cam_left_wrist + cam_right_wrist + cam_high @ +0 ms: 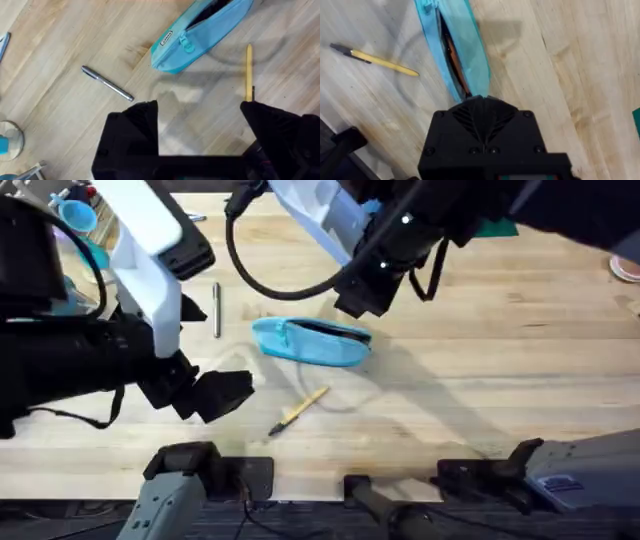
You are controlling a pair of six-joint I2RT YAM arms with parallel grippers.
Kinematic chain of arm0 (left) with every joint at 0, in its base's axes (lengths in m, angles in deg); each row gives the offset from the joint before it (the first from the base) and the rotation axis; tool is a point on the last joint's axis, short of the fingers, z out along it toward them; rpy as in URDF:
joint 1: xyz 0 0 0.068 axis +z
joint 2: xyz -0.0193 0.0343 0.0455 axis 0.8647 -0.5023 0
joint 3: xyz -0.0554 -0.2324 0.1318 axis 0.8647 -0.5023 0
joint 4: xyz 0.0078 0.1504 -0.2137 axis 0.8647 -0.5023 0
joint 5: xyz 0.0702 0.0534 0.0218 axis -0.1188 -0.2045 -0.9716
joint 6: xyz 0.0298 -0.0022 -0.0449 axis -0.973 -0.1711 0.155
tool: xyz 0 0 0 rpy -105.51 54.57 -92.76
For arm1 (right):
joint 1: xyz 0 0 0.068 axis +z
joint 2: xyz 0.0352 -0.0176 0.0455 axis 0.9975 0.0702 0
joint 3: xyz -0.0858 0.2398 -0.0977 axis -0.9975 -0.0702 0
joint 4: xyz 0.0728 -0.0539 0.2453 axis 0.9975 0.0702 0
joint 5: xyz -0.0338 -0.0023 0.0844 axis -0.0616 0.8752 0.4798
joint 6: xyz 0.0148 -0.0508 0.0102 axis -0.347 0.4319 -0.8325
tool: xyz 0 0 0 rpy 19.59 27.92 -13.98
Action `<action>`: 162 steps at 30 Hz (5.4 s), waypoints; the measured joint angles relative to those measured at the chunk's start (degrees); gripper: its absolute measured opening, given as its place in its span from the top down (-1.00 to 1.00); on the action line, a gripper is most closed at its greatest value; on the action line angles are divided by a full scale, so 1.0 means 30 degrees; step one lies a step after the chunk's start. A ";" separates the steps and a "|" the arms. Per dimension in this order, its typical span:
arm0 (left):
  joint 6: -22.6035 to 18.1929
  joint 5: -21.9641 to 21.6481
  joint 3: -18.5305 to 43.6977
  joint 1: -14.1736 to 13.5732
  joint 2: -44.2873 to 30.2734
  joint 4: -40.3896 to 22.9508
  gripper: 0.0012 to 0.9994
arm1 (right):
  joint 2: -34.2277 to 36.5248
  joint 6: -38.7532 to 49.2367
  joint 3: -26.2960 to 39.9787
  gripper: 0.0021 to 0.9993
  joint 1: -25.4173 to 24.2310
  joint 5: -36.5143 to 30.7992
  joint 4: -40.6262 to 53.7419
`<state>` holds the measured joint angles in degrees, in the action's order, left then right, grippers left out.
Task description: Unzip the bag, pick up the pens from the table one at a time and place them inside, then zip the bag closed.
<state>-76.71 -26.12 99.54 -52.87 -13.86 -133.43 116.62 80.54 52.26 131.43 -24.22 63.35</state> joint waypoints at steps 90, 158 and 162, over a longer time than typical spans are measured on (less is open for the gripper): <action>0.0002 0.0000 0.0000 0.0000 -0.0002 0.0000 -0.99 | 0.2545 -0.0073 -0.5131 -0.99 -0.0051 0.3388 -0.6967; -0.0005 -0.0001 0.0000 0.0000 -0.0001 0.0000 -0.99 | -0.9034 -0.1301 -0.5862 -0.99 -0.5836 0.2686 -0.4139; 0.0002 0.0000 0.0000 0.0000 -0.0006 0.0000 -0.99 | -1.0016 -0.2312 -0.8222 -0.99 -0.5836 0.3578 -0.6003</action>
<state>-76.70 -26.12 99.54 -52.87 -13.88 -133.43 86.57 73.60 27.59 113.92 -13.48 45.34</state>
